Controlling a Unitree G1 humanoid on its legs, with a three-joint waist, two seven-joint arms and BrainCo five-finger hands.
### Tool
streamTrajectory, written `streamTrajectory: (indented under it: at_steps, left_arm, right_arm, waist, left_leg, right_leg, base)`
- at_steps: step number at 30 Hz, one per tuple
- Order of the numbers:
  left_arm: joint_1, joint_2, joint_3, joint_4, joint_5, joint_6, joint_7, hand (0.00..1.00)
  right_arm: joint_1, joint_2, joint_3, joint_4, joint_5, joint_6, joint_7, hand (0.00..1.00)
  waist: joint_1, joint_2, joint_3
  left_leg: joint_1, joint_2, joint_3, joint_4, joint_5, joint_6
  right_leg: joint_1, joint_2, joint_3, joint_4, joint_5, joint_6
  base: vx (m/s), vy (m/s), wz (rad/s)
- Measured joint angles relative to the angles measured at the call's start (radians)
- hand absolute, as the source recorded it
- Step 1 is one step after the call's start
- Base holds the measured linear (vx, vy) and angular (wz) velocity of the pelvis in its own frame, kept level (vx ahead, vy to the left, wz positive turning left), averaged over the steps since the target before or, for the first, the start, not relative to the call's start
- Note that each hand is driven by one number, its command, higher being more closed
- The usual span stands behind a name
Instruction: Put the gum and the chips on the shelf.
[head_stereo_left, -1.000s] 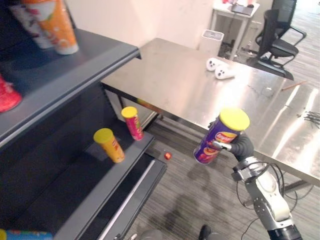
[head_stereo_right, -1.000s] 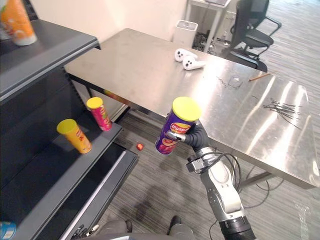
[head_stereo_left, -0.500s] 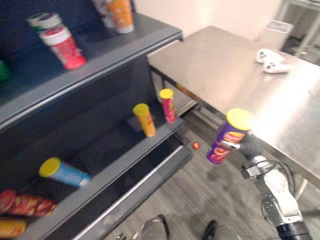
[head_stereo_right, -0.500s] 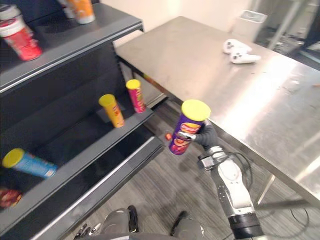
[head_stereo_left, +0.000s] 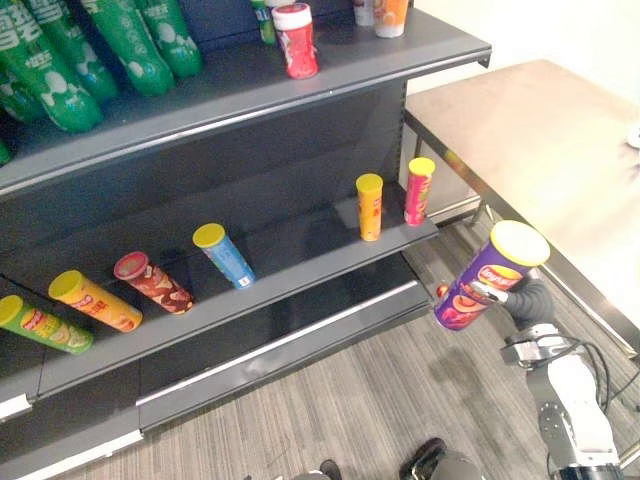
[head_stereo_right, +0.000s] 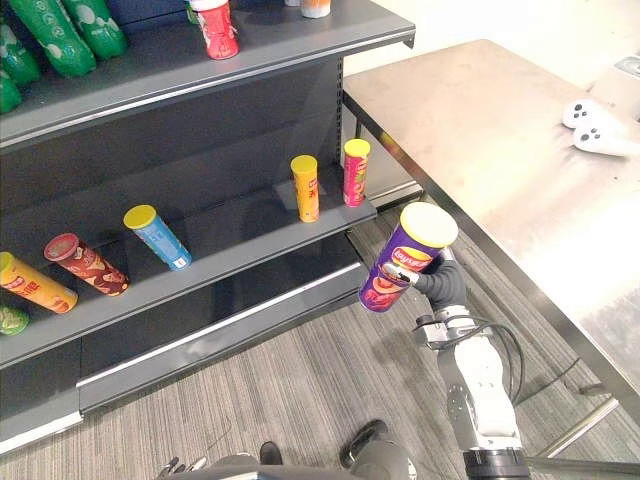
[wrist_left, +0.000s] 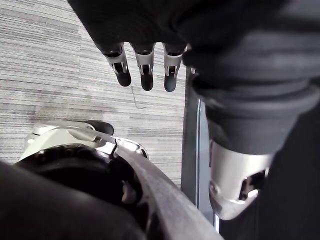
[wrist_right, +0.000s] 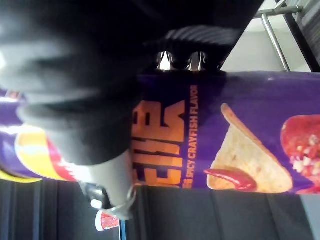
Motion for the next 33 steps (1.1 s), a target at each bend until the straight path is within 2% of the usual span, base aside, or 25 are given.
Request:
streamTrajectory:
  at_steps: [4, 12, 22, 26, 29, 30, 31, 32, 33]
  left_arm:
    - [0.001, 0.002, 0.0, 0.0, 0.0, 0.0, -0.001, 0.0]
    - [0.001, 0.002, 0.002, -0.005, -0.002, -0.008, 0.0, 0.0]
    - [0.0, 0.001, 0.011, -0.024, -0.019, -0.015, 0.0, 0.0]
    - [0.0, -0.003, 0.019, -0.031, -0.024, -0.015, 0.0, 0.0]
    - [0.001, -0.002, 0.02, -0.051, -0.02, -0.019, 0.004, 0.0]
    - [0.002, 0.0, 0.021, -0.053, -0.02, -0.018, 0.005, 0.0]
    - [0.003, 0.005, 0.022, -0.053, -0.019, -0.015, 0.005, 0.0]
    - [0.003, 0.008, 0.021, -0.053, -0.019, -0.013, 0.005, 0.0]
    - [0.001, 0.016, 0.017, -0.054, -0.015, -0.007, 0.005, 0.0]
  right_arm:
    - [0.0, 0.0, 0.003, 0.017, -0.028, -0.005, -0.01, 1.0]
    - [-0.034, 0.0, 0.033, 0.038, -0.063, -0.005, -0.011, 1.0]
    - [-0.101, -0.001, 0.047, 0.045, -0.065, -0.005, -0.004, 1.0]
    - [-0.126, -0.001, 0.08, 0.077, -0.066, -0.003, 0.006, 1.0]
    - [-0.125, -0.004, 0.097, 0.081, -0.066, 0.0, 0.015, 1.0]
    - [-0.119, -0.006, 0.114, 0.088, -0.066, 0.001, 0.022, 1.0]
    - [-0.112, -0.006, 0.132, 0.096, -0.066, 0.001, 0.037, 1.0]
    - [-0.106, -0.006, 0.14, 0.098, -0.066, 0.001, 0.041, 1.0]
    - [-0.089, -0.004, 0.148, 0.099, -0.066, 0.0, 0.048, 1.0]
  waist:
    - [-0.001, -0.003, 0.002]
    - [0.003, -0.009, 0.01]
    - [0.014, -0.02, 0.047]
    - [0.017, -0.021, 0.061]
    - [0.018, -0.028, 0.087]
    - [0.019, -0.033, 0.091]
    - [0.022, -0.037, 0.096]
    - [0.02, -0.039, 0.098]
    - [0.004, -0.039, 0.1]
  left_leg:
    - [0.001, -0.002, -0.014, -0.005, 0.001, 0.007]
    - [-0.004, 0.016, -0.029, -0.014, 0.011, -0.007]
    - [-0.005, 0.011, -0.033, 0.008, 0.006, 0.005]
    - [-0.003, 0.007, -0.051, 0.043, -0.013, 0.012]
    - [-0.001, -0.005, -0.087, 0.074, -0.039, 0.018]
    - [0.0, -0.007, -0.108, 0.095, -0.053, 0.03]
    - [-0.005, -0.005, -0.136, 0.118, -0.064, 0.035]
    - [-0.011, -0.002, -0.159, 0.13, -0.067, 0.037]
    - [-0.032, 0.008, -0.219, 0.158, -0.071, 0.039]
  right_leg:
    - [0.015, 0.018, 0.026, -0.042, 0.036, 0.005]
    - [0.016, 0.05, 0.055, -0.057, 0.036, 0.005]
    - [0.021, 0.049, 0.087, -0.063, 0.036, 0.005]
    - [0.041, 0.033, 0.087, -0.047, 0.035, 0.007]
    - [0.048, -0.025, 0.086, 0.046, 0.03, 0.018]
    - [0.031, -0.055, 0.118, 0.125, 0.041, 0.029]
    - [0.007, -0.065, 0.21, 0.192, 0.063, 0.0]
    - [-0.01, -0.057, 0.28, 0.219, 0.079, -0.024]
    - [-0.049, -0.019, 0.425, 0.256, 0.099, -0.05]
  base:
    - [-0.02, 0.102, 0.06]
    - [0.06, 0.025, 0.04]
    - [0.05, 0.036, 0.02]
    - [0.02, 0.049, 0.12]
    - [-0.01, 0.083, 0.4]
    - [-0.03, 0.094, 0.55]
    - [-0.03, 0.091, 0.64]
    - [-0.02, 0.059, 0.97]
    - [0.01, -0.006, 1.35]
